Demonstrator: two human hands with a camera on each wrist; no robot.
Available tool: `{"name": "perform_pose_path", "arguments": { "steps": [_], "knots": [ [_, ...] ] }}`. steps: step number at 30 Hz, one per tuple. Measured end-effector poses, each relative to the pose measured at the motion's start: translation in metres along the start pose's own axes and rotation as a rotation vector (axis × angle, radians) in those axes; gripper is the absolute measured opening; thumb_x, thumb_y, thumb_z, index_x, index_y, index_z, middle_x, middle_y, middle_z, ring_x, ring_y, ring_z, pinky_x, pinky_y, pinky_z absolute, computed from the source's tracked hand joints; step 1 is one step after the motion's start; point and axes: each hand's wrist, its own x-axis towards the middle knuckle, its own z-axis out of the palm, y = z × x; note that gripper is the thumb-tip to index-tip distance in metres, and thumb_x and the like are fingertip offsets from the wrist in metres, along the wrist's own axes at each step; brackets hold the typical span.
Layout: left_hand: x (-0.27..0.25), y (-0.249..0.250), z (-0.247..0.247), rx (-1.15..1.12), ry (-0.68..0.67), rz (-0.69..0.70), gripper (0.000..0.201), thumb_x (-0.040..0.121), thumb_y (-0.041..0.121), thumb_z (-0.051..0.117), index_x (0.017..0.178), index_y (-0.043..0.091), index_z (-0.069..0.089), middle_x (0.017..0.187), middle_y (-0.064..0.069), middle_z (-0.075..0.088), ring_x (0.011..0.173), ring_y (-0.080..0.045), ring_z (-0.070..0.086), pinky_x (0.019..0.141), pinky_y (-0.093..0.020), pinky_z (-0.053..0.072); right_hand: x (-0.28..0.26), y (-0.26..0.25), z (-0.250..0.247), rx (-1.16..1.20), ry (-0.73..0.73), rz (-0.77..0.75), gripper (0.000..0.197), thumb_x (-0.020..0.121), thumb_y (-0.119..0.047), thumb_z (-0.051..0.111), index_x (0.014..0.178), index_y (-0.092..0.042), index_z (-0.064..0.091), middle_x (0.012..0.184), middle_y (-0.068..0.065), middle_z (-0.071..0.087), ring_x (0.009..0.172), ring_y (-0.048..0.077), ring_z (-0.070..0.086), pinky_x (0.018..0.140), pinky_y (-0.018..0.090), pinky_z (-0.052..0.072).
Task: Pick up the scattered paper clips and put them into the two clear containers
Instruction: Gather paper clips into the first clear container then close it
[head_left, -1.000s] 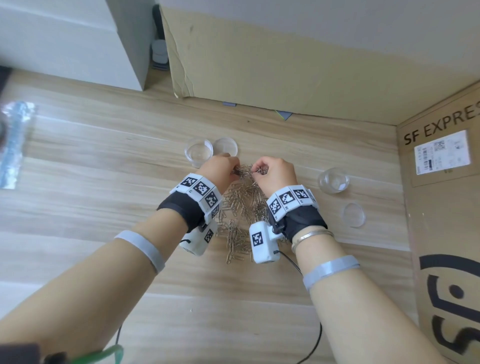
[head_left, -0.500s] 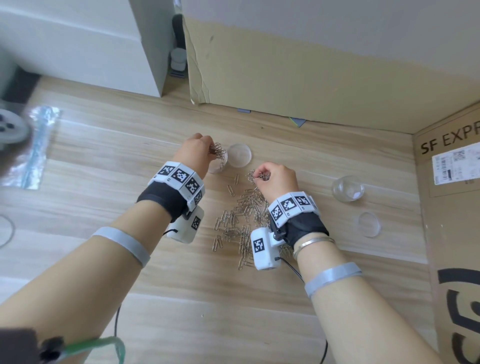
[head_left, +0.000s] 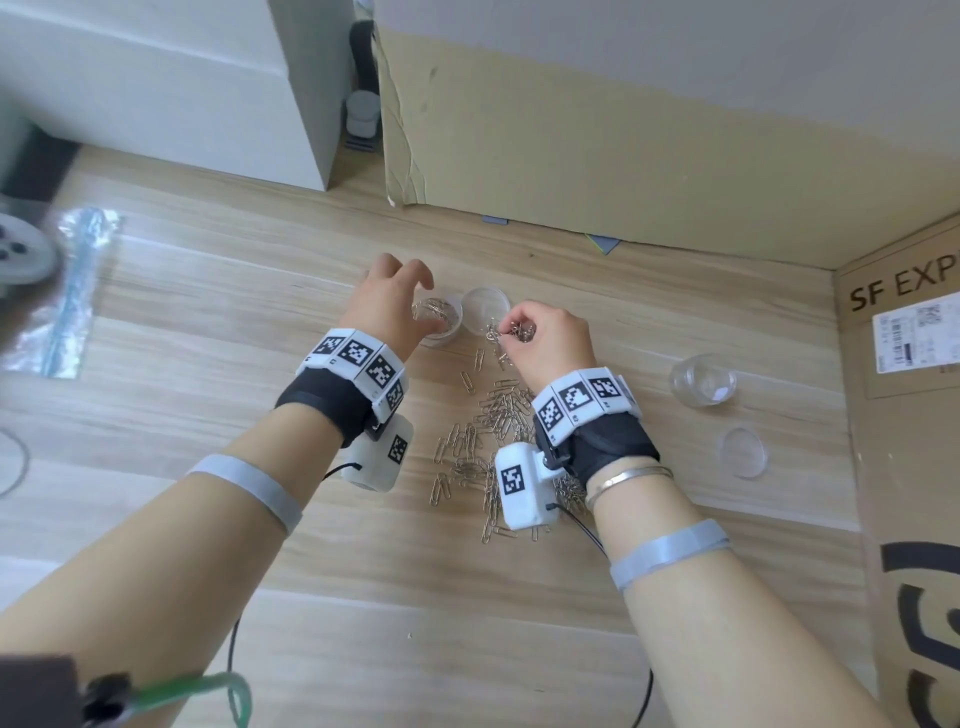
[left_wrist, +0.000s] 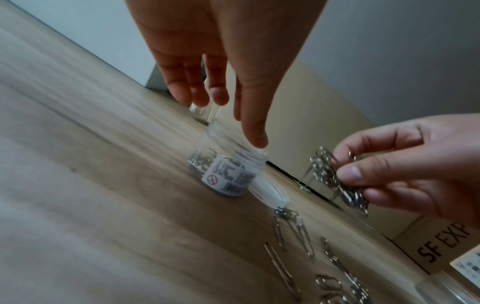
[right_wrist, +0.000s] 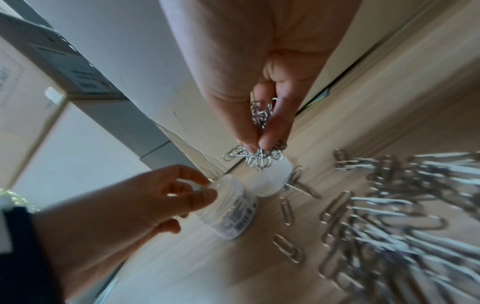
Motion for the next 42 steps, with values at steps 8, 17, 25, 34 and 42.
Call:
{"name": "perform_pose_path", "arguments": {
  "steps": [8,17,25,34,42],
  "knots": [
    [0.000,-0.005,0.008,-0.037,-0.179,-0.021,0.084,0.066,0.022,0.081,0.138,0.017,0.038,0.136,-0.008,0.049,0.117,-0.026,0.053,0.099,-0.035,0.042,0.018,-0.041,0.008,0.004,-0.022,-0.132,0.012,0.082,-0.012,0.060,0.084,-0.021,0.069,0.066,-0.010,0.055,0.062,0.014,0.050,0.062,0.022,0.040],
    [0.001,-0.006,0.010,-0.063,-0.214,0.016,0.071,0.066,0.014,0.079,0.129,0.015,0.047,0.130,-0.008,0.051,0.114,-0.026,0.054,0.095,-0.034,0.043,0.022,-0.049,0.024,-0.072,-0.168,-0.140,0.010,0.083,-0.019,0.065,0.091,-0.020,0.071,0.100,0.001,0.072,0.098,0.020,0.063,0.096,0.034,0.046],
    [-0.004,-0.003,0.013,-0.070,-0.196,0.050,0.073,0.066,0.014,0.080,0.130,0.013,0.046,0.130,-0.007,0.053,0.112,-0.025,0.055,0.093,-0.029,0.042,0.022,-0.027,0.017,0.098,0.008,-0.014,0.018,0.090,-0.018,0.053,0.089,-0.020,0.071,0.088,0.005,0.074,0.082,0.025,0.069,0.079,0.042,0.057],
    [-0.013,0.006,0.020,-0.091,-0.178,0.079,0.069,0.069,0.012,0.077,0.130,0.014,0.045,0.128,-0.009,0.058,0.112,-0.027,0.057,0.091,-0.030,0.044,-0.008,0.016,0.025,-0.176,-0.209,-0.026,0.032,0.091,-0.014,0.047,0.113,-0.022,0.068,0.120,0.003,0.063,0.108,0.023,0.059,0.094,0.031,0.047],
    [-0.019,0.010,0.025,-0.101,-0.197,0.072,0.068,0.070,0.012,0.077,0.130,0.015,0.045,0.129,-0.008,0.057,0.114,-0.026,0.055,0.092,-0.031,0.044,-0.028,0.045,0.015,-0.200,-0.194,-0.004,0.026,0.090,-0.013,0.047,0.092,-0.022,0.072,0.118,-0.001,0.064,0.082,0.017,0.058,0.078,0.032,0.051]
  ]
}}
